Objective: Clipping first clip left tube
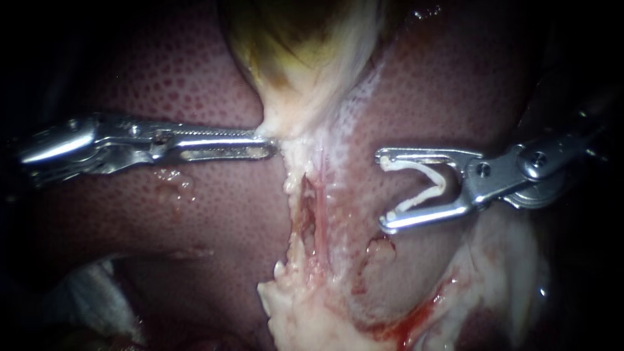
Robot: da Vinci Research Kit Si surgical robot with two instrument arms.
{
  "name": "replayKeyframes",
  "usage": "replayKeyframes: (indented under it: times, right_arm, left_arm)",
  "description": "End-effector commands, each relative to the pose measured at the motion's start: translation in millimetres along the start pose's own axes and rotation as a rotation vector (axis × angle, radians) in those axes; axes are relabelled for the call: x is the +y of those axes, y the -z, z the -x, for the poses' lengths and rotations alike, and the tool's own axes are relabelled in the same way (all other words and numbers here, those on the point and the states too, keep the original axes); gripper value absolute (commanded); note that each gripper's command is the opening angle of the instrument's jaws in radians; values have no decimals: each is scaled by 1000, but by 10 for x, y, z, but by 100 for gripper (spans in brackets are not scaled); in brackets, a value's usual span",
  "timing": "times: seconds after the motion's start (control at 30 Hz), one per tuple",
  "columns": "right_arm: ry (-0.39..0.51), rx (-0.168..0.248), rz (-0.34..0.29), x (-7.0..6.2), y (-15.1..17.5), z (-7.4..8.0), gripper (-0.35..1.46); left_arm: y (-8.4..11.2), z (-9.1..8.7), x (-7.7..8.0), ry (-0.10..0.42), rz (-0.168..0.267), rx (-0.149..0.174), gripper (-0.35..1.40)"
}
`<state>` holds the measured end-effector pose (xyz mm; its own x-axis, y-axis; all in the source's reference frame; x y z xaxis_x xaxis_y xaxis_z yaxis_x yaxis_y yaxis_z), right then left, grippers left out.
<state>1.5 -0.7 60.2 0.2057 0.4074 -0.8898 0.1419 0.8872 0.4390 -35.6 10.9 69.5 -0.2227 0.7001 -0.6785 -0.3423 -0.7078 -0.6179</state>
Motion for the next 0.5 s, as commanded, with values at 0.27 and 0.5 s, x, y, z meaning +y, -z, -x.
replayKeyframes:
  times: [0.27,0.5]
  right_arm:
    - [0,0,0,0,0,1,60]
    - [1,0,1,0,-1,2,60]
  left_arm:
    - [11,-5,-2,2,12,-2,-35]
    - [56,-36,-8,23,-8,43,-35]
